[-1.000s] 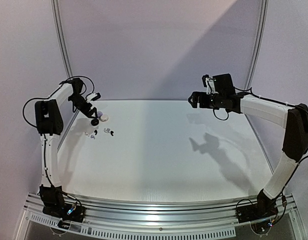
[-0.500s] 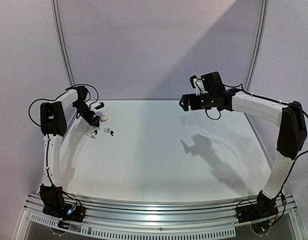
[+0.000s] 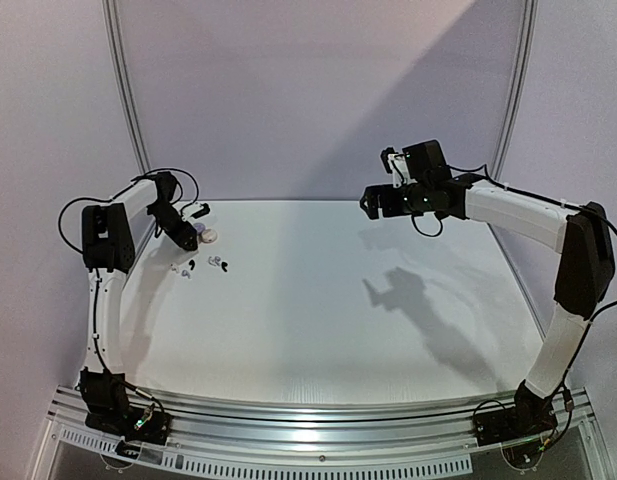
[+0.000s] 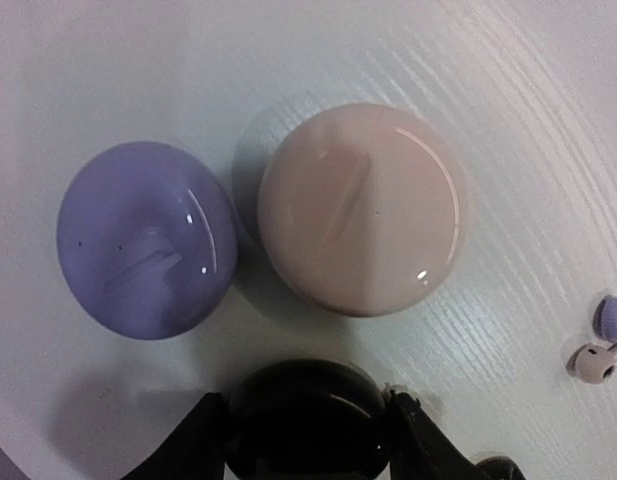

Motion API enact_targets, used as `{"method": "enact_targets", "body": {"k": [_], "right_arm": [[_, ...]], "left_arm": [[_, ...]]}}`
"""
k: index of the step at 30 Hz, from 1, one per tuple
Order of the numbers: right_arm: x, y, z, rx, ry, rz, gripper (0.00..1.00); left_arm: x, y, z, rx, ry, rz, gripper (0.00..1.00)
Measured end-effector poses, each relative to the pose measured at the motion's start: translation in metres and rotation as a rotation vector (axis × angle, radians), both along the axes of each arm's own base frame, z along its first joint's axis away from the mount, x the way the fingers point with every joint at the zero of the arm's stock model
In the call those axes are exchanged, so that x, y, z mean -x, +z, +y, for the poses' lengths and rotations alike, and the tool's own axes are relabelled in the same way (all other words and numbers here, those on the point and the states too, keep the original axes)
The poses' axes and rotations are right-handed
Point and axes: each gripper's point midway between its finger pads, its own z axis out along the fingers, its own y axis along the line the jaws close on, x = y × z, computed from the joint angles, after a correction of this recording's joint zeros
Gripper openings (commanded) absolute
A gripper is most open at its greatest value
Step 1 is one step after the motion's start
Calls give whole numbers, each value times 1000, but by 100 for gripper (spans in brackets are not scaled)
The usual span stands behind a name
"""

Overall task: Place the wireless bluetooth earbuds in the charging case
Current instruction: Pick up the charging case from the corner of the board, then pass from the left arm to the right

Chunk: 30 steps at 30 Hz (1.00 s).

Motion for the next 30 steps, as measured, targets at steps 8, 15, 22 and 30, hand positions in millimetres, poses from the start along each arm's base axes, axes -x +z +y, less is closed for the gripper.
{"method": "enact_targets", "body": {"k": [8, 15, 22, 30], "right_arm": [[0, 1, 0, 2, -1, 4, 99], [-5, 25, 4, -58, -25, -6, 97], [-9, 87, 27, -276, -39, -34, 90], [19, 121, 97, -444, 120, 9, 81]], "left_arm": [[-2, 2, -2, 9, -2, -22, 47], [-1, 46, -8, 32, -19, -94, 46], [23, 214, -60, 10, -240, -470, 46], [121, 296, -214, 19, -748, -808, 46]]}}
